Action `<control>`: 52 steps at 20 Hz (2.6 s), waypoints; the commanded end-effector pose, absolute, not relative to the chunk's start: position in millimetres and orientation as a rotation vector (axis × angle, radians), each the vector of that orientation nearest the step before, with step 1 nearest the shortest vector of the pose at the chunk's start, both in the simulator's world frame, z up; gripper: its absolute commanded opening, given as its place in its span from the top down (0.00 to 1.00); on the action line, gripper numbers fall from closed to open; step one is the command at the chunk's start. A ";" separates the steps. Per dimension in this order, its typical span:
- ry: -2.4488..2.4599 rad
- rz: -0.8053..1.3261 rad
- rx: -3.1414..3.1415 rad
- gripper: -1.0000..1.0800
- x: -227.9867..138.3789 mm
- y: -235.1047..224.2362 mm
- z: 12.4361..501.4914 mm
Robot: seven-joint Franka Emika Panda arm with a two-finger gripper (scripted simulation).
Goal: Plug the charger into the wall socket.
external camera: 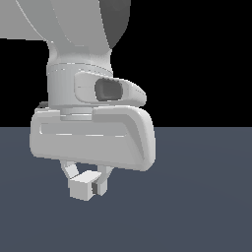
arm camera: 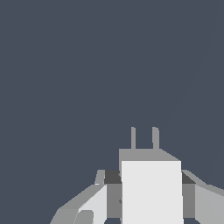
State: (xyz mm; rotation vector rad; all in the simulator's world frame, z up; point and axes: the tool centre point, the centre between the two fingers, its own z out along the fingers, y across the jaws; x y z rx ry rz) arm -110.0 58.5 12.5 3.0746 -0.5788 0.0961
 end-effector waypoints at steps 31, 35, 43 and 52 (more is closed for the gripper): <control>0.267 0.101 3.133 1.00 -25.4 -6.9 81.7; 0.371 0.100 3.125 1.00 -12.7 -10.5 89.8; 0.494 0.098 3.111 1.00 3.0 -12.9 99.1; 0.508 0.098 3.109 1.00 5.1 -12.7 100.0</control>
